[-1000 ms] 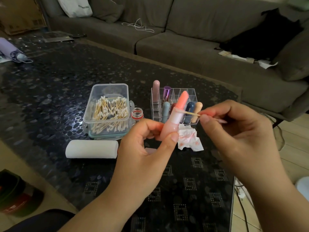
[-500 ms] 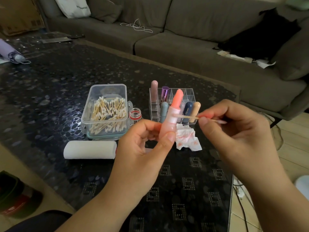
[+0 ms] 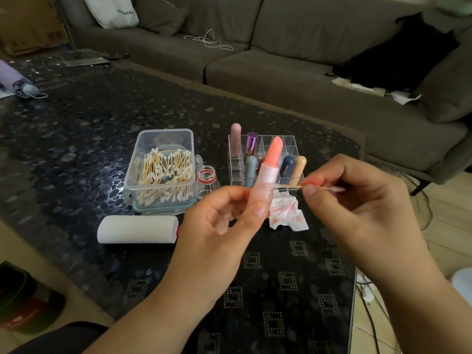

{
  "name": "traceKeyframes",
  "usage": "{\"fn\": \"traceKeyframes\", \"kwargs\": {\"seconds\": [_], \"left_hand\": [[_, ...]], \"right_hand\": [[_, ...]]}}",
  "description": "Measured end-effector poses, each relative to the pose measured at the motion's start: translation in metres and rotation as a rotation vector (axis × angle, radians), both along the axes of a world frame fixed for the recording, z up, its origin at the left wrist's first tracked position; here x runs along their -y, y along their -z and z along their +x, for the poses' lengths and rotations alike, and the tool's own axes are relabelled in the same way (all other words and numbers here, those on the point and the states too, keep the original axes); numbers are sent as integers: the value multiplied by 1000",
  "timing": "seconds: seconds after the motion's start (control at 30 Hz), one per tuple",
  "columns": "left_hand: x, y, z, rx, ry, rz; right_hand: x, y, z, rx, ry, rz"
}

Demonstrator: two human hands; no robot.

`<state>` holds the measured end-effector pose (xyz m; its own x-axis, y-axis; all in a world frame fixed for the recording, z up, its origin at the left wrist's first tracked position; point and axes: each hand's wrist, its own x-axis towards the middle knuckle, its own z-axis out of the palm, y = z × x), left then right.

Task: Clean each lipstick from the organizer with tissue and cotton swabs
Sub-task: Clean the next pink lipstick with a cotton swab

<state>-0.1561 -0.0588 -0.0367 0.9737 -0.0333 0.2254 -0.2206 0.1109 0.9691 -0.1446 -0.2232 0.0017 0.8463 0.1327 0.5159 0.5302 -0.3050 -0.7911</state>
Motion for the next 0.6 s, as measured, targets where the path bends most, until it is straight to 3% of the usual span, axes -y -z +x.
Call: {"fn": "traceKeyframes", "kwargs": {"seconds": [0.4,0.6], "left_hand": [[-1,-2,-2,-83,112,-214],[-1,-2,-1,-127,163,-205]], "right_hand": [[-2,-2,-1,-8,20,57],[-2,-3,-1,-24,-1,58]]}}
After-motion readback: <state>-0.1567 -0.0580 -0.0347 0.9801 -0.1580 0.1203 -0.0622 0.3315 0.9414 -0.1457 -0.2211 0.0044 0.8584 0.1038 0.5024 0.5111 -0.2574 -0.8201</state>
